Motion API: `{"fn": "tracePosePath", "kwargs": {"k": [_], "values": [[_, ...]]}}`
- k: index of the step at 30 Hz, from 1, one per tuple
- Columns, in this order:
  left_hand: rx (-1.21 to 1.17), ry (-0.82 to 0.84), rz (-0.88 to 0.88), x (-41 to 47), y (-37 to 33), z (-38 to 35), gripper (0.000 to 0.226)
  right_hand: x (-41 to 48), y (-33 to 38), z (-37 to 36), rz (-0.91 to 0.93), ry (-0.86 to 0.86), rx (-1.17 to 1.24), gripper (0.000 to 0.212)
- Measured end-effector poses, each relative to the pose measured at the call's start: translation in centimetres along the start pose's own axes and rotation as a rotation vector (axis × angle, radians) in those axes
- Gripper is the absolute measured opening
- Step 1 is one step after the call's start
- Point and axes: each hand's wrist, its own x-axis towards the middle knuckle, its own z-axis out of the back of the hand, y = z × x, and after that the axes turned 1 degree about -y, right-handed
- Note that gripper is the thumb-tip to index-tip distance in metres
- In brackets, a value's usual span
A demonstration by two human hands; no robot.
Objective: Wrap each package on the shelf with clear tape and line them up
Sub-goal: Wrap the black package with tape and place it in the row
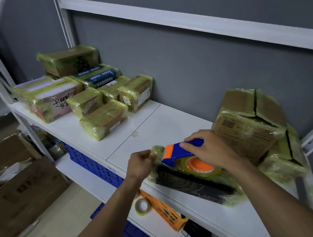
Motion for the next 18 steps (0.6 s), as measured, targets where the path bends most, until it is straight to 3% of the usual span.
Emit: {"fn": "tracePosePath", "kwargs": {"k": [3,10,18], "values": [[0.031,0.008,-0.004,1.1,0.2,1.7,0.035,0.1,0.2,-0.3,0.009,0.117,0.086,0.059],[0.036,0.048,-0.081,1.5,1.5,1.8,0.042,0.4,0.2,-0.7,0.016,0.179,0.132,0.063],[0.052,-0.018,-0.031,2.3,2.0,1.3,0.047,-0.2,0.1,-0.2,0.031,0.142,0.211,0.072]]}}
